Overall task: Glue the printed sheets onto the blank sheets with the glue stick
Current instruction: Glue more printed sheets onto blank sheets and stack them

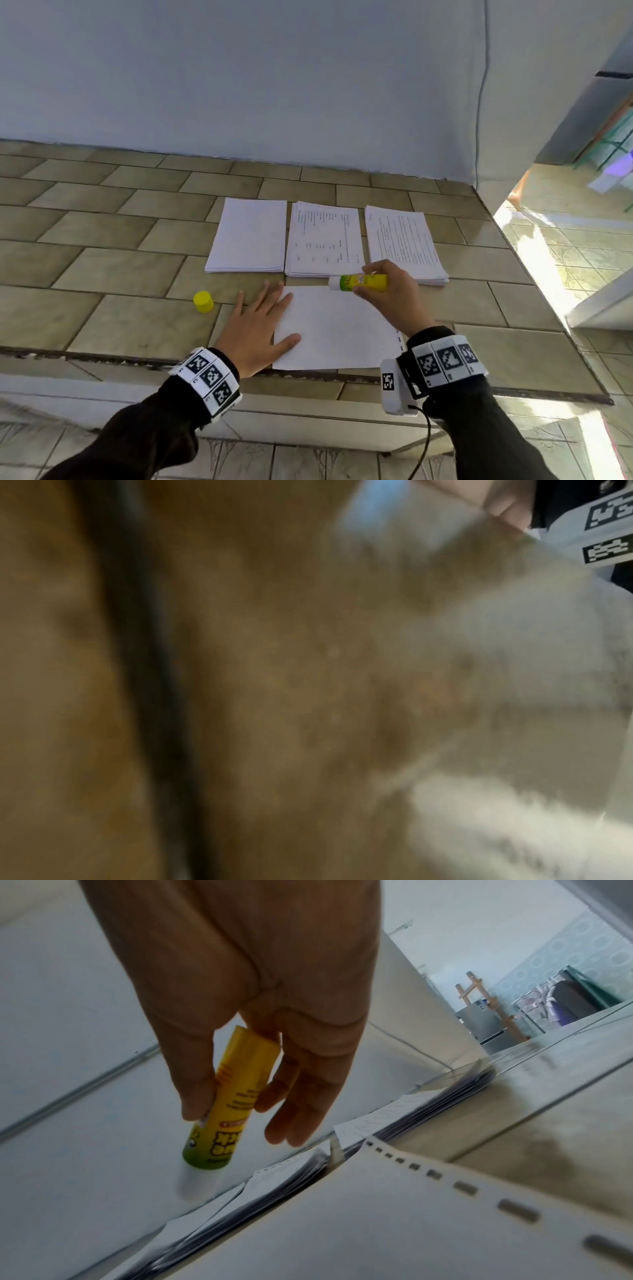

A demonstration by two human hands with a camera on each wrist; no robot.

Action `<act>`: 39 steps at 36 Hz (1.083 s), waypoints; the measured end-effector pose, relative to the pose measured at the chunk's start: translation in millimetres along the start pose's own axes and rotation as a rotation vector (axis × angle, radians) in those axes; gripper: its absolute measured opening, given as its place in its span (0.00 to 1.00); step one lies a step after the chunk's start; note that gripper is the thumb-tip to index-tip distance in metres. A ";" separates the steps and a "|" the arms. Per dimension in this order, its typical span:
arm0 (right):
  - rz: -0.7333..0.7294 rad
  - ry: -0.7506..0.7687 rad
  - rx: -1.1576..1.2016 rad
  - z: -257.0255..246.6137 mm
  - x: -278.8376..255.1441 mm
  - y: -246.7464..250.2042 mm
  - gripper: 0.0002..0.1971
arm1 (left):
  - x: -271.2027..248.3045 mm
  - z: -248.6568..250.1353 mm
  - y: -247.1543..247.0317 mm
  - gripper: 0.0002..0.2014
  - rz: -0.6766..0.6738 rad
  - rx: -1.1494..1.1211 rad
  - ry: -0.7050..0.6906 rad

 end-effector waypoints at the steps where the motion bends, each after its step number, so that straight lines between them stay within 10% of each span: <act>1: 0.002 -0.002 0.004 -2.0 1.2 -2.5 0.17 | 0.0 -0.6 -1.0 0.53 0.014 0.001 0.000; 26: -0.201 0.213 -0.121 -59.5 41.9 -89.2 0.11 | 4.4 -6.1 -9.9 0.47 0.093 -0.027 -0.044; 39: -0.151 0.090 -0.185 -24.9 33.8 -52.5 0.12 | 2.7 -6.0 -9.0 0.50 0.073 0.019 -0.025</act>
Point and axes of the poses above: each hand's wrist, its own x-axis towards the middle knuckle, its own y-axis out of the back of the hand, z = x × y, the point moved 6 cm from there along x, towards the middle knuckle, and after that the axes turned 11 degrees about y, right-handed, at the moved point
